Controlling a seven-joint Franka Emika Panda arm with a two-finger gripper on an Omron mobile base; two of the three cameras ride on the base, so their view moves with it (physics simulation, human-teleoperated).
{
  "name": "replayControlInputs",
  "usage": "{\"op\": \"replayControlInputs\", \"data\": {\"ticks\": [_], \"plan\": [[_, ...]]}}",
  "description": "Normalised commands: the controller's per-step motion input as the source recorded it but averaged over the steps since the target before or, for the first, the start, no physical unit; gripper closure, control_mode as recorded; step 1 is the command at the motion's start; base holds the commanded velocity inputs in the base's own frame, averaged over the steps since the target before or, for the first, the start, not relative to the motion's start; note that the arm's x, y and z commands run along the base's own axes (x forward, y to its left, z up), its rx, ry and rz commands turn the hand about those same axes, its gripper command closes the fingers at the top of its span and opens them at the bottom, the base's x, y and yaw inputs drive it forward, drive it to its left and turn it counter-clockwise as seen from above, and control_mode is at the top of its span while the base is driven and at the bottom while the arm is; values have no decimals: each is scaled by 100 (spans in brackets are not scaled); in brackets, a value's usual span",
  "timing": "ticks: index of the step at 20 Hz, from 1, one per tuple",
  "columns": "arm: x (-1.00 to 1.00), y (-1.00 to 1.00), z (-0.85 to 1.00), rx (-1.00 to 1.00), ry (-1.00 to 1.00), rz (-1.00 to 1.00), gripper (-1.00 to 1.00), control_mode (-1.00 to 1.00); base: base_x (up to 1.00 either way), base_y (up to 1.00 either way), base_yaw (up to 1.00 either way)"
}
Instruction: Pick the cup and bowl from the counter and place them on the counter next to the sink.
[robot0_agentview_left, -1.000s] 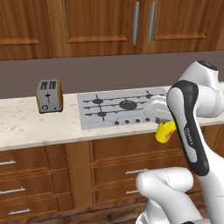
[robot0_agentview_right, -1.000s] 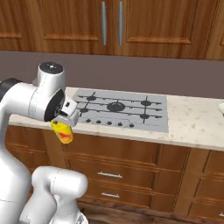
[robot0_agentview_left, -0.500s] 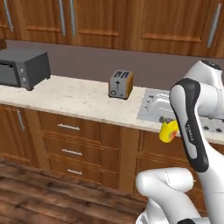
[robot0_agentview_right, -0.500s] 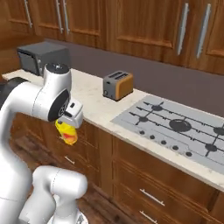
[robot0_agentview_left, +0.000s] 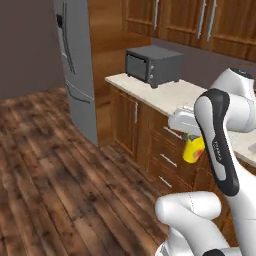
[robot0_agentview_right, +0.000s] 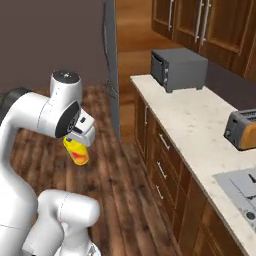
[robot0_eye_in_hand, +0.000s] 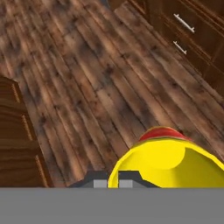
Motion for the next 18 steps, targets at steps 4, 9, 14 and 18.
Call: {"op": "replayControlInputs", "data": {"ticks": [4,9,14,18], "plan": [[0,0,0,0,0,0,100,100,30,-1,99],[0,0,0,0,0,0,100,100,33,-15,92],[0,0,0,0,0,0,100,100,19,-39,88],[0,0,0,0,0,0,100,100,22,-38,89]]}}
